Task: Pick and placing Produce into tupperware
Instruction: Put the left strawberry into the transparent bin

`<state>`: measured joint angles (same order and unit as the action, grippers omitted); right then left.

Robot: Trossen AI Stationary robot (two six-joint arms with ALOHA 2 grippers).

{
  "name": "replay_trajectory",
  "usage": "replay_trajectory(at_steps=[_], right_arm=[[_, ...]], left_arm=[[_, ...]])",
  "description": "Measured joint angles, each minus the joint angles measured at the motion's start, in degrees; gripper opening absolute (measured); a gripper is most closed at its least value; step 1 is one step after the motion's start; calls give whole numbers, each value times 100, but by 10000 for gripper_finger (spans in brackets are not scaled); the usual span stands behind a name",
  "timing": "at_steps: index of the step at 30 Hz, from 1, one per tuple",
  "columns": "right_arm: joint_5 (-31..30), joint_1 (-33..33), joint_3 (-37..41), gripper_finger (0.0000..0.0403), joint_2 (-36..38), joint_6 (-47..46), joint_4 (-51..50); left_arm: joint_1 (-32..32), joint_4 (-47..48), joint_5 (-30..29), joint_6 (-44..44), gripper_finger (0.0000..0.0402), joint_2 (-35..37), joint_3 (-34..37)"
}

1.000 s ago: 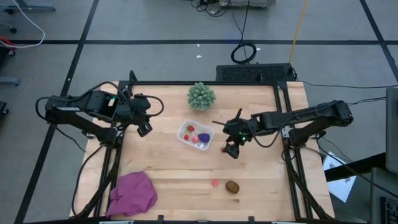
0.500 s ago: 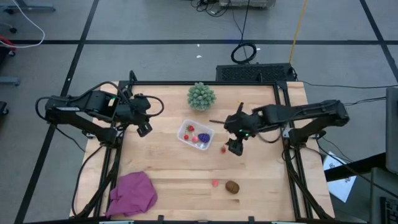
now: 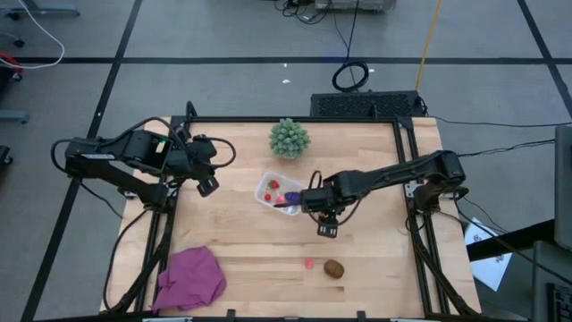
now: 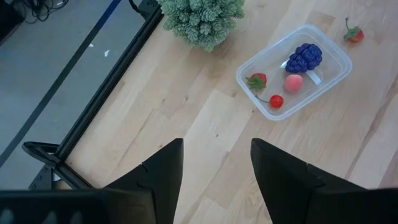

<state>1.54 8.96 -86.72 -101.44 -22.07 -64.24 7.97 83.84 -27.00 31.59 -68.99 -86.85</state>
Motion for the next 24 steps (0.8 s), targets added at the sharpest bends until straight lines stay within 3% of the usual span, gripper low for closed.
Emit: replay_trajectory(at_steps=[24], right_arm=[[24,-331,431,236,-71,-242,699]], left_arm=[[0,56,11,-129,189,0,0]])
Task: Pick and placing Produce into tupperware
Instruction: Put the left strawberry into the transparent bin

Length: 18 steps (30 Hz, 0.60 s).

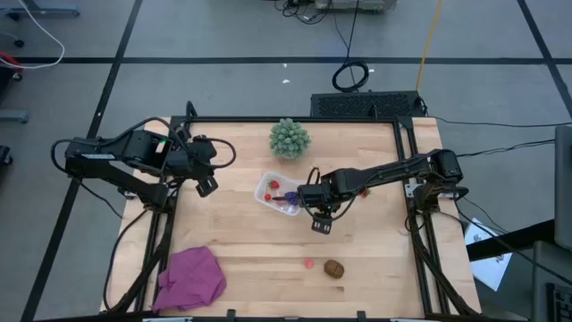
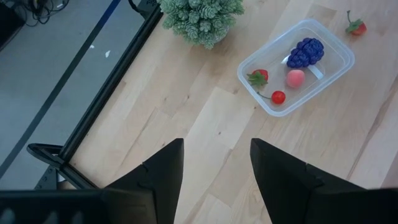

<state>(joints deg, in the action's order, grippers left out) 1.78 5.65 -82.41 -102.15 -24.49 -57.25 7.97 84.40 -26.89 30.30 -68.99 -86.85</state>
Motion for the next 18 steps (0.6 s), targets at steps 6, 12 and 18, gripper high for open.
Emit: replay_trajectory(at_steps=[6,12,18], right_arm=[[360,-167,264,236,0,-5,410],[455,-183,526,236,0,-10,644],[455,-177,708,236,0,-53,817]], left_arm=[[0,0,0,3,190,0,0],[0,-1,0,0,195,0,0],[0,-2,0,0,191,0,0]])
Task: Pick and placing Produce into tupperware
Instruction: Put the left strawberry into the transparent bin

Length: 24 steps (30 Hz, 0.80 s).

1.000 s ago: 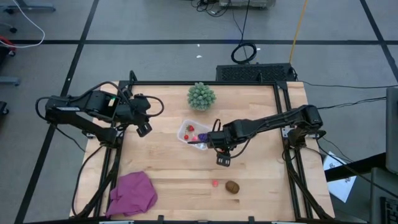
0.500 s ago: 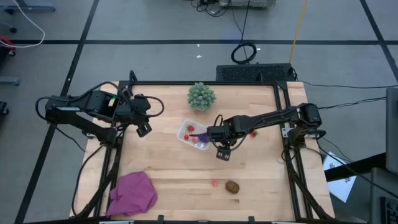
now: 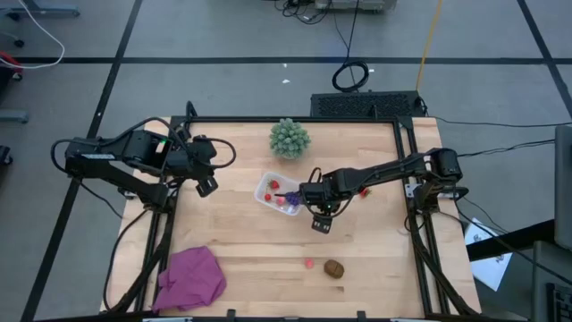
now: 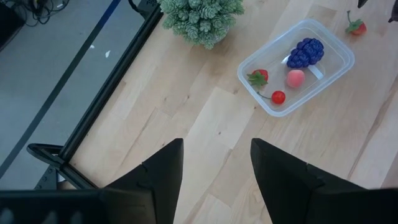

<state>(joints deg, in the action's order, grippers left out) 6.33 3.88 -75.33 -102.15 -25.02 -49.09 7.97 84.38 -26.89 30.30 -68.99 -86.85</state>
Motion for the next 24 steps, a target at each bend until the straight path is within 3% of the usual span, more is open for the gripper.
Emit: replay_trajectory(at_steps=[24], right_arm=[[321,-17,35,236,0,-217,132]], left_arm=[[0,0,0,-4,198,0,0]])
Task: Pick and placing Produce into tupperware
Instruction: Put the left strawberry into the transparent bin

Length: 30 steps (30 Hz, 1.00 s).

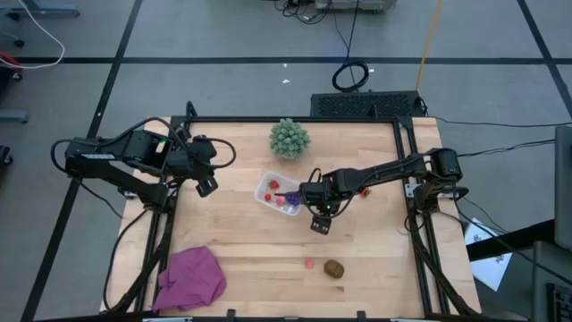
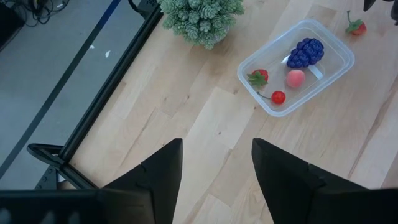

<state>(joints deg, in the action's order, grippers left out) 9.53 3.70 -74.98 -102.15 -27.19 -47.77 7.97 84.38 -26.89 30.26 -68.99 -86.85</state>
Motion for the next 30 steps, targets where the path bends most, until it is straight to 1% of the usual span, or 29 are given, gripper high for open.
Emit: replay_trajectory(at_steps=[20,24,27,30], right_arm=[[-8,13,8,236,-2,-344,53],[3,13,210,236,-44,-506,206],[230,13,494,236,-44,-668,616],[333,13,692,236,-44,-773,826]], left_arm=[[0,-11,0,2,196,0,0],[0,-15,0,2,202,0,0],[0,-15,0,2,202,0,0],[0,-17,0,2,202,0,0]])
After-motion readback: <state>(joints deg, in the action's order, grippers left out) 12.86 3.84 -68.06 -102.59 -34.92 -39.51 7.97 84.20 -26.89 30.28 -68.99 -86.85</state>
